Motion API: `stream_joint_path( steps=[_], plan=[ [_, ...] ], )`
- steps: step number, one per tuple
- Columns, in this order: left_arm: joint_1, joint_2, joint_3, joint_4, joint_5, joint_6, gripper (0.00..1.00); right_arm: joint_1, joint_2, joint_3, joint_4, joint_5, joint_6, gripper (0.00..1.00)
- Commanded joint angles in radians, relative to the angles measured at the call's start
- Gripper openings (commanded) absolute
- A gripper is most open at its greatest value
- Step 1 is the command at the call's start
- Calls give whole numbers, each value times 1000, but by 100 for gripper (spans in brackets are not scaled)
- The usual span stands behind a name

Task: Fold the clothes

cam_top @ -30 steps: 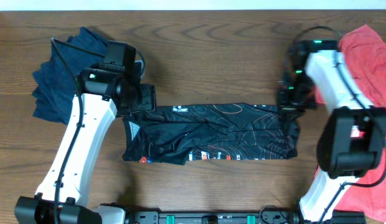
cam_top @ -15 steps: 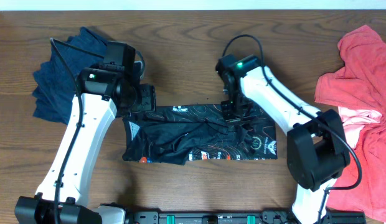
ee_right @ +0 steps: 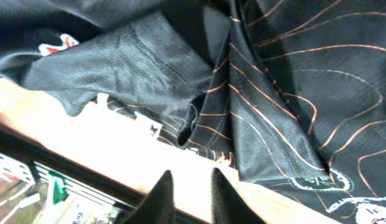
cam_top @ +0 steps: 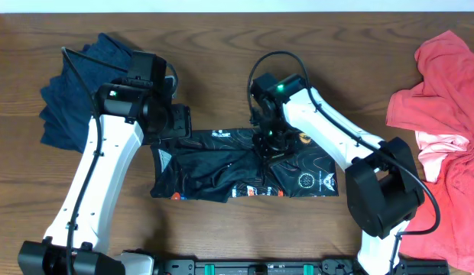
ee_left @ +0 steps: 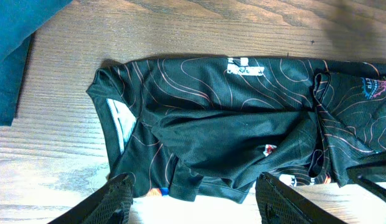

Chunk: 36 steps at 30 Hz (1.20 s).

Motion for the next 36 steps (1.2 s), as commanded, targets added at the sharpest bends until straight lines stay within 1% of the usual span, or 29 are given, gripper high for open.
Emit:
stream_joint_path(
  steps=[1, 2, 3, 4, 5, 8, 10, 12, 15, 18, 24, 28, 29, 30, 31, 33, 34, 36],
  plan=[
    [4, -2, -3, -6, -9, -12, 65, -26, -6, 6, -11, 130, 69, 16],
    [4, -2, -3, -6, -9, -13, 65, -39, -7, 10, -35, 240, 169, 17],
    [4, -2, -3, -7, -9, -13, 70, -53, -7, 10, -60, 326, 249, 17],
    [4, -2, -3, -8, -9, -12, 71, -63, -7, 10, -76, 371, 291, 17],
    [4, -2, -3, -14, -10, -13, 74, -77, -7, 9, -86, 386, 299, 18],
    [4, -1, -10, -31, -39, -13, 75, -103, -7, -1, -88, 384, 264, 24],
    [4, -1, -20, -30, -42, -13, 75, -108, -5, -19, -76, 386, 249, 25],
    [4, -1, -22, -33, -42, -13, 75, -108, -4, -48, -40, 369, 230, 25],
    [4, -1, -22, -32, -42, -13, 75, -96, -4, -112, 30, 295, 200, 30],
    [4, -1, -22, -32, -42, -13, 75, -85, -4, -167, 92, 195, 141, 31],
    [4, -1, -22, -32, -42, -13, 75, -79, -4, -220, 123, 186, 142, 31],
    [4, -1, -22, -32, -42, -13, 75, -79, -4, -222, 115, 162, 142, 26],
    [4, -1, -22, -32, -42, -13, 75, -79, -4, -222, 115, 156, 142, 16],
    [4, -1, -22, -32, -42, -13, 75, -79, -4, -222, 115, 156, 142, 2],
    [4, -1, -22, -32, -42, -13, 75, -79, -4, -222, 115, 152, 141, 1],
    [4, -1, -22, -32, -42, -13, 75, -78, -4, -222, 115, 98, 93, 1],
    [4, -1, -22, -32, -42, -13, 75, -76, -5, -221, 117, 47, 51, 1],
    [4, -1, -22, -32, -42, -13, 75, -65, -5, -221, 125, -123, -97, 1]
  ],
)
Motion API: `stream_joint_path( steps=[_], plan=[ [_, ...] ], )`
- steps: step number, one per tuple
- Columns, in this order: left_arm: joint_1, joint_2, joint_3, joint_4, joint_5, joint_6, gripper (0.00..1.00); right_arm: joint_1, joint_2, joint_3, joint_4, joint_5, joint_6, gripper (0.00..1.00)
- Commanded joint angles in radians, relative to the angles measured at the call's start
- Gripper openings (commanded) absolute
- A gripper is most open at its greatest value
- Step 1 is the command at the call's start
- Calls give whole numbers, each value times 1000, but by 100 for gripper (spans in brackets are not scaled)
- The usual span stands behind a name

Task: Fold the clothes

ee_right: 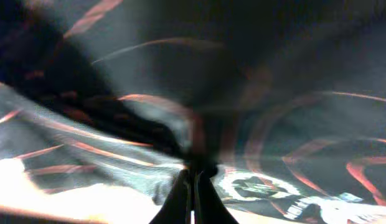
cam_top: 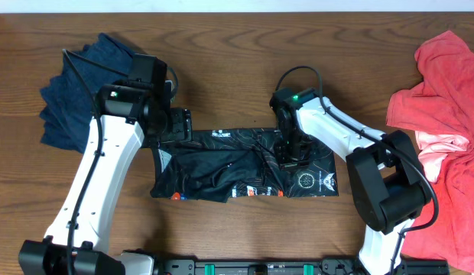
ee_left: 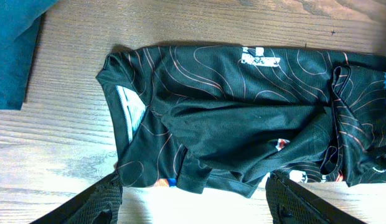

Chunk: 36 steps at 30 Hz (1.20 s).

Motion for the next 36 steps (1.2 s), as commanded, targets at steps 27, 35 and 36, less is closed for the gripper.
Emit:
stream_joint_path(
  steps=[27, 35, 36],
  plan=[
    [89, 53, -214, 80, -24, 77, 100, -34, -325, 66, -34, 19, -18, 99],
    [148, 180, -344, 271, -7, 158, 99, -52, -334, 66, -44, 23, 12, 99],
    [148, 207, -348, 291, 25, 174, 99, -52, -334, 66, -45, 24, 12, 99]
  ],
)
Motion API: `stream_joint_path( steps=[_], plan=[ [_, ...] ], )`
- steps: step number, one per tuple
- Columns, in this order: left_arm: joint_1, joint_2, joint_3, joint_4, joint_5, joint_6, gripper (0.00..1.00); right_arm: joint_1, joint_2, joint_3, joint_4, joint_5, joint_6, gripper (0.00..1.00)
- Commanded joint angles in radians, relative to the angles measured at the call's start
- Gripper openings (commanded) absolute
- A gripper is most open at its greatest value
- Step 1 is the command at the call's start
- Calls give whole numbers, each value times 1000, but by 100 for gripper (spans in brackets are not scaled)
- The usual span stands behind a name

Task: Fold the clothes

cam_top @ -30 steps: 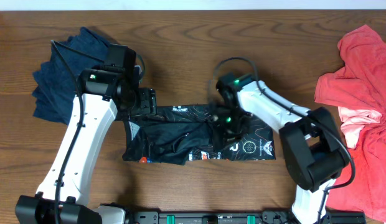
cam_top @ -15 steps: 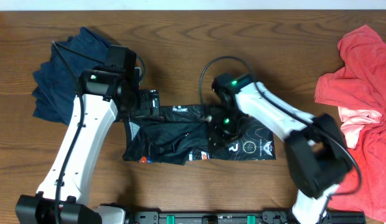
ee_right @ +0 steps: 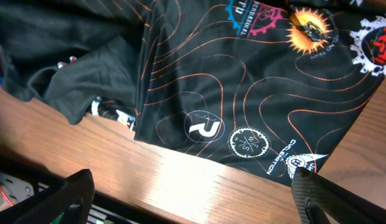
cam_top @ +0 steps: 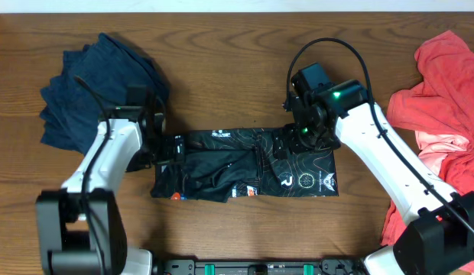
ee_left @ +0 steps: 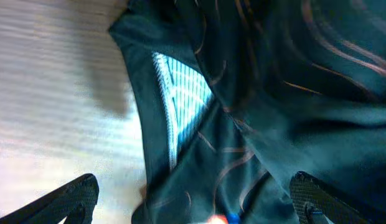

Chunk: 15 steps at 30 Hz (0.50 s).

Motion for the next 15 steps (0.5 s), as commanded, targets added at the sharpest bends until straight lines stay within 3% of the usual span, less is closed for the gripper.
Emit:
stream_joint_path(
  steps=[1, 10, 11, 15],
  plan=[
    [3, 67, -11, 36, 51, 63, 99, -11, 3, 6, -5, 23, 33, 99],
    [3, 229, -11, 54, 153, 64, 97, -12, 3, 6, -7, 53, 41, 99],
    [2, 230, -11, 52, 177, 64, 89, -12, 3, 6, -10, 77, 48, 99],
    [2, 227, -11, 51, 245, 64, 41, -15, 3, 6, -21, 159, 92, 99]
  ],
)
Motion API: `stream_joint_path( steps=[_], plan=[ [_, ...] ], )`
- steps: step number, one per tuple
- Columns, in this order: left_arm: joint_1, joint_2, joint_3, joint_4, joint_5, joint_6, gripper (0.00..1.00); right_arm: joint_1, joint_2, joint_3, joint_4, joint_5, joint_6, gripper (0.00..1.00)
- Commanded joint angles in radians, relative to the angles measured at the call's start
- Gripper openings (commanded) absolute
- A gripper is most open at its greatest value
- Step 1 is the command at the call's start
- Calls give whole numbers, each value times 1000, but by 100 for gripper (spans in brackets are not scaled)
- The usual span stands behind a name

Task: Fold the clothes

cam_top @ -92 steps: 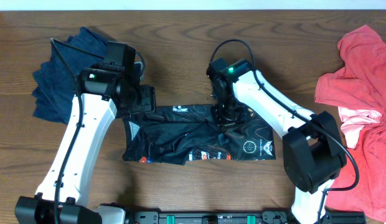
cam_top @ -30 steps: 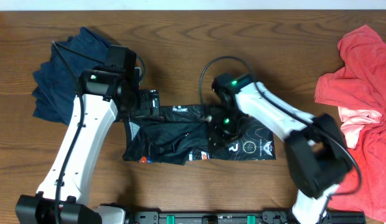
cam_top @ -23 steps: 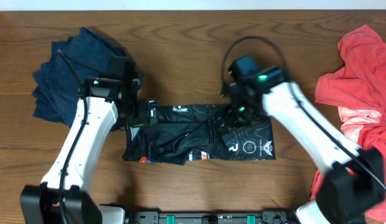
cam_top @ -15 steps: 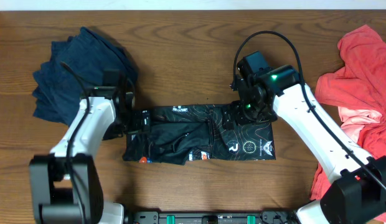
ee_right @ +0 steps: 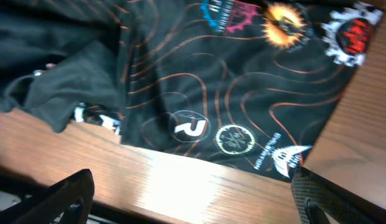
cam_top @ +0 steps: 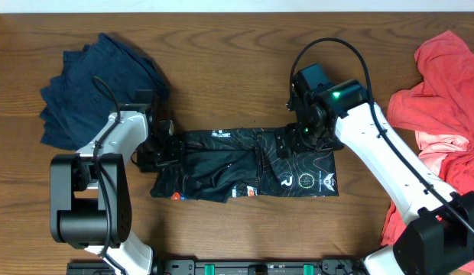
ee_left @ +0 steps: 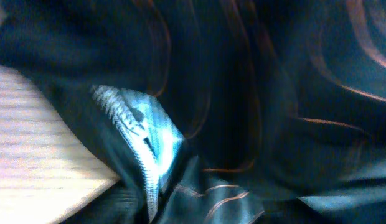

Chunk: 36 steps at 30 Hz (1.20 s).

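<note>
The black jersey [cam_top: 245, 164] with orange contour lines lies flat along the table's middle, its left half rumpled. My left gripper [cam_top: 159, 150] is down at its collar end. The left wrist view is filled by blurred black jersey [ee_left: 255, 87] and the pale blue mesh collar [ee_left: 138, 134]; no finger shows there. My right gripper [cam_top: 298, 136] hangs open above the jersey's right half [ee_right: 211, 93]. In its own view the right gripper [ee_right: 196, 202] has its fingers [ee_right: 62, 199] wide apart and nothing between them.
A dark blue garment [cam_top: 95, 84] lies bunched at the back left, close behind the left arm. A coral-red garment [cam_top: 443, 114] is heaped along the right edge. A black rail [cam_top: 245, 267] runs along the wooden table's [cam_top: 222, 61] front edge.
My left gripper has dropped closer onto the jersey's collar; fabric now fills its view and its fingers have left the frame. The right gripper stays open and has barely shifted.
First my right gripper was nearly shut over the jersey's middle fold, while the left hovered open above the collar end. Then the right was shut in fabric farther right. Later it was open and raised, the right half lay flat, and the left had come down to the collar.
</note>
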Motion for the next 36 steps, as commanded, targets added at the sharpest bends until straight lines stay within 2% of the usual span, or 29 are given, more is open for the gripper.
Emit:
stream_joint_path(
  steps=[1, 2, 4, 6, 9, 16, 23, 29, 36],
  plan=[
    [-5, 62, -29, 17, 136, 26, 33, -17, 3, 6, -6, 101, 56, 99],
    [-4, 62, -27, 17, 136, 26, 26, -22, 3, 6, -7, 115, 59, 99],
    [-2, 62, -16, 6, 132, 26, 19, -35, 3, 6, -8, 144, 59, 99],
    [8, 62, 10, -25, 124, 26, 7, -53, 3, 6, -12, 171, 58, 99],
    [39, 57, 83, -97, 108, 19, 6, -88, 3, 6, -28, 219, 58, 99],
    [145, -37, 237, -238, -59, -20, 6, -197, 3, 6, -55, 291, 42, 99],
    [182, -208, 267, -293, -59, -32, 6, -284, 3, 6, -51, 290, 19, 99],
    [49, -341, 267, -302, 103, -54, 6, -291, 3, 6, -50, 285, 20, 99],
    [-273, -339, 262, -245, 105, -121, 6, -290, 3, 6, -53, 273, 19, 99]
  ],
)
